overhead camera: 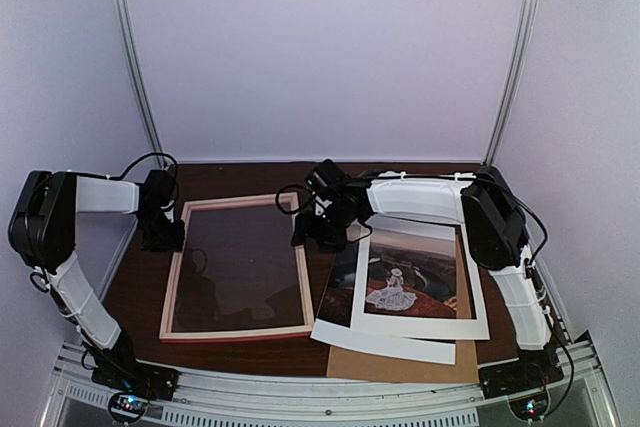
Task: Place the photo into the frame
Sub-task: Place the glass panel at the frame body.
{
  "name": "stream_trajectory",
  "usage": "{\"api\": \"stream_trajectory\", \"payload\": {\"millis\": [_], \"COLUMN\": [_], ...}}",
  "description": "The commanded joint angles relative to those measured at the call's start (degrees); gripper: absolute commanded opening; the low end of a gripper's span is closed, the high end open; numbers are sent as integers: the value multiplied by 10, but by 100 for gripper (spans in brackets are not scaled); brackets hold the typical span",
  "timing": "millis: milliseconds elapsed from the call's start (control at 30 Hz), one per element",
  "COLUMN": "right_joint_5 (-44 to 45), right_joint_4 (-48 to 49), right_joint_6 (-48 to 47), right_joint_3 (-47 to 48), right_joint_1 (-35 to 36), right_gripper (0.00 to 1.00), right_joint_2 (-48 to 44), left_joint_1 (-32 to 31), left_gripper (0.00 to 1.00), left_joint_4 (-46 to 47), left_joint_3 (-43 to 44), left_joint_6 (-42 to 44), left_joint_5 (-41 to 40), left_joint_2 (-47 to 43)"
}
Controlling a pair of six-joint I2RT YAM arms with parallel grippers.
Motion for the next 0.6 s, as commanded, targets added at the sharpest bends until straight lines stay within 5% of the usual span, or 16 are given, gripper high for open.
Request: {"api": "stream_trajectory", "payload": {"millis": [0,567], "right_joint_5": [28,-13], "right_joint_4": [-23,-18], "right_joint_6": [-30,-44], "right_joint_3": [-3,27], "right_joint_1": [-3,-2], "right_gripper": [74,66], "right_joint_2": [-32,13], "left_joint_1": [8,7], "left_gripper": [43,62], "left_joint_4": [5,42], "left_joint_3": [5,-2], "left_joint_6": [8,-22], "left_joint_5": [-8,78], "left_joint_2": [11,-10]}}
